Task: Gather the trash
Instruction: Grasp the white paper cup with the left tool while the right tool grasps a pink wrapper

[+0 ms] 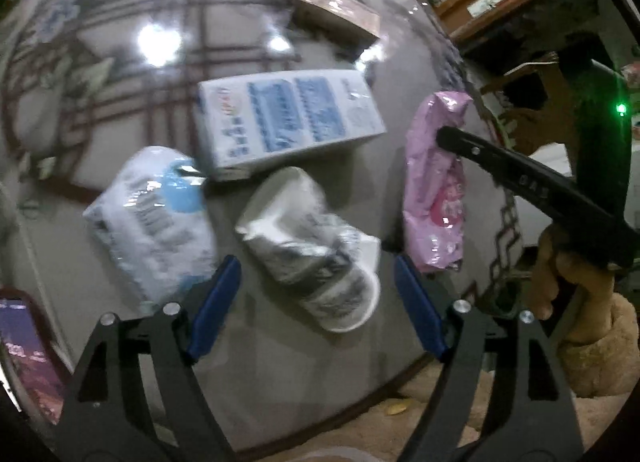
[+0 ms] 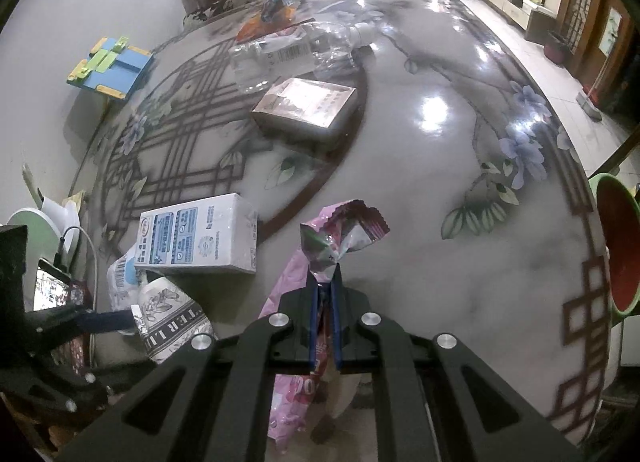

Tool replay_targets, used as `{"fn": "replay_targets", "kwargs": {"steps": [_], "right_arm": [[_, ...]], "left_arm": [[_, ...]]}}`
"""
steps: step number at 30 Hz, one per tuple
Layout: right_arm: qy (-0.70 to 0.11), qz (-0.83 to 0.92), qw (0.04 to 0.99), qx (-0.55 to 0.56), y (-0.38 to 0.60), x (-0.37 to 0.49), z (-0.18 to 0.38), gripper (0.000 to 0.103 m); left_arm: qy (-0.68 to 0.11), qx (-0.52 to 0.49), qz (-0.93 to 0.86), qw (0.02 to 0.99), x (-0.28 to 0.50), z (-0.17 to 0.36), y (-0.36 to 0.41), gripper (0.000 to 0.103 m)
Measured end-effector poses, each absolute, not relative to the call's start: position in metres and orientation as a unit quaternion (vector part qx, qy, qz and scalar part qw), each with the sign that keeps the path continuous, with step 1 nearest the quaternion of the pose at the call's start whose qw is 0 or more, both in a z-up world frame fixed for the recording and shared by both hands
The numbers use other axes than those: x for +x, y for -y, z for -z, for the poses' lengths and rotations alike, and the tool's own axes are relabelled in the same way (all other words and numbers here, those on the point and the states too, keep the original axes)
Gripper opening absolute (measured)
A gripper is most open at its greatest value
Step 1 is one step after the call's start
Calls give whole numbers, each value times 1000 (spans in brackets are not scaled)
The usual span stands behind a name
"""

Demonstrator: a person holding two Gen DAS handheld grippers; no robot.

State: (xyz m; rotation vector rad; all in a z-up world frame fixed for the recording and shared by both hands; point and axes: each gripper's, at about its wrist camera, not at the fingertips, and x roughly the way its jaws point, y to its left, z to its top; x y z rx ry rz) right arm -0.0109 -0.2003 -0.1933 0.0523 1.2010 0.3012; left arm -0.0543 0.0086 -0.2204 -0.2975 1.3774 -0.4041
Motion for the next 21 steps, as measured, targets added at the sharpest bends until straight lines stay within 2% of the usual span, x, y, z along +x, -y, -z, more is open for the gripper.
{"fn": "replay_targets", "kwargs": {"steps": [4,5,6,7,10,21], "right_arm": [[-565,-140,813,26,202,-11,194,6],[-564,-140,814,26,202,-11,193,6],[-563,-140,814,25,202,-12,193,6],[-561,-140,816,24,202,-13,192,6],[-553,-139,821,25,203,-14,187,6],[-515,-146,844,33,205,-17,154,6]], "left_arm": [[-637,-149,188,733,-47,232,-2,73],[-639,-154,185,731,-44,234,-2,62],[-642,-161,182,727,-43,237,-4,45],[-643,-167,183,725,-43,238,-6,46],[-634,-163,182,733,-45,233,-8,39],[-562,-108,182,800,-41,180,5,39]]}}
